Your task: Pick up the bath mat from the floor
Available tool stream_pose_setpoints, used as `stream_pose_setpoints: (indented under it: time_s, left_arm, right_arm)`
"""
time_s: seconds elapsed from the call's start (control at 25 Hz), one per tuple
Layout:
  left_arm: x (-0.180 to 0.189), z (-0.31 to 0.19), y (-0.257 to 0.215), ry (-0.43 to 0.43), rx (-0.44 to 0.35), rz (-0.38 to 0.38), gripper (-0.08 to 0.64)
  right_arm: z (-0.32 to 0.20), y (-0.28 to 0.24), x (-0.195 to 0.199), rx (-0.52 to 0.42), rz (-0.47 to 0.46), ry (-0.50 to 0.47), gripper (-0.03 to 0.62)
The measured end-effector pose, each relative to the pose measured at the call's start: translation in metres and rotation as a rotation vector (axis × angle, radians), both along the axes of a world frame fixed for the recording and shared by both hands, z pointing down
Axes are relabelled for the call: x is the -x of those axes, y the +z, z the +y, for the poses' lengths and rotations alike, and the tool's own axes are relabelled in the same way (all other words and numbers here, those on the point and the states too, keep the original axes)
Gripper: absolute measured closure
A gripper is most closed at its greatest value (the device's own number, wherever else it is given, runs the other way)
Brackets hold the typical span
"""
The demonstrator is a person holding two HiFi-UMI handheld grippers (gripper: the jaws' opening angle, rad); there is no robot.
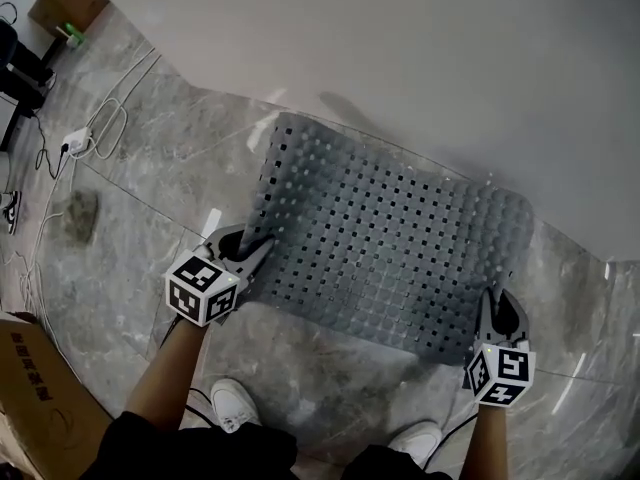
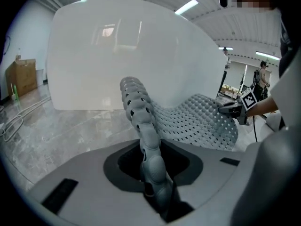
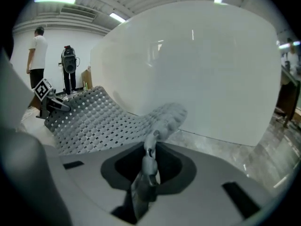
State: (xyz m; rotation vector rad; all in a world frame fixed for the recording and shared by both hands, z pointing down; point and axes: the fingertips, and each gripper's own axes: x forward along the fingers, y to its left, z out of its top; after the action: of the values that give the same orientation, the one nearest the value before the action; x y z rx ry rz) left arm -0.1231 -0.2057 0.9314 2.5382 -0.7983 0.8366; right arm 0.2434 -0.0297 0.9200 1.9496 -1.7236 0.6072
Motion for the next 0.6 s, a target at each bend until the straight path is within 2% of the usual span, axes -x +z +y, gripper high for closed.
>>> stream_pose_setpoints:
  time_s: [0.24, 0.4, 0.6]
  left_arm:
    - [-0.008, -0.008, -0.05, -0.021, -0.084, 0.063, 0.463]
    - [-0.018, -0.012, -0.12, -0.06, -0.116, 0.116, 0.466]
    - [-0.025, 0.01, -0.207, -0.063, -0.115, 0.133, 0.471]
  right_arm:
    - [-0.012, -0.042, 0.005, -0.101, 0.0, -0.002, 0.514]
    - [-0.024, -0.112, 0.007, -0.145, 0.014, 0.013, 0.515]
    - [-0.006, -0.204, 0.015, -0.152, 0.024, 0.014, 0.515]
